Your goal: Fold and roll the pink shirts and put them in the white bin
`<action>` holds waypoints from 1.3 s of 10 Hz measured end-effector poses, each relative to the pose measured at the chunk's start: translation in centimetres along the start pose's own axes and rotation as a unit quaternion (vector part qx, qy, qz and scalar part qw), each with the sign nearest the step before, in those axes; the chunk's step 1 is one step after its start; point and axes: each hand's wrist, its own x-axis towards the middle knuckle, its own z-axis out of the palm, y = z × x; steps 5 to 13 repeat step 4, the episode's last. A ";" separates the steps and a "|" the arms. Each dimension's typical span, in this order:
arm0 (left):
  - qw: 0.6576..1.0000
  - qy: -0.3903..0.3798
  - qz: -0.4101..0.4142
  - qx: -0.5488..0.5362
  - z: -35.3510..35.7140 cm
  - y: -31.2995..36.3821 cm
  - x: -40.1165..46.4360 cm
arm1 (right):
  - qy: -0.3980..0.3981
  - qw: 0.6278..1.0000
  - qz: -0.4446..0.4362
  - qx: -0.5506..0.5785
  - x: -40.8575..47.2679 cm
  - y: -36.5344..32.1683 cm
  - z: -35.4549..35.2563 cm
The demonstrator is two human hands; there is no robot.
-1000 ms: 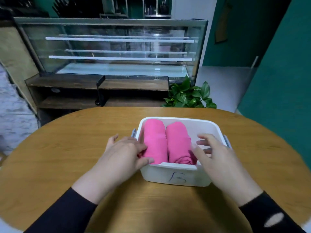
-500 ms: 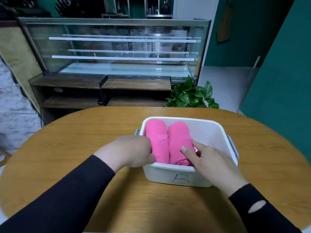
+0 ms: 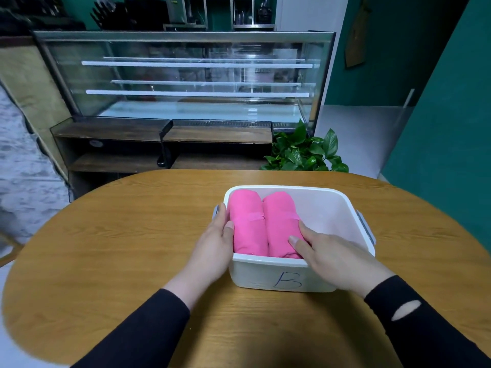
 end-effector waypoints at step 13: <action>0.997 0.053 -0.011 -0.059 0.4 -0.5 -0.6 | 0.311 0.946 -0.049 0.082 0.2 0.7 2.5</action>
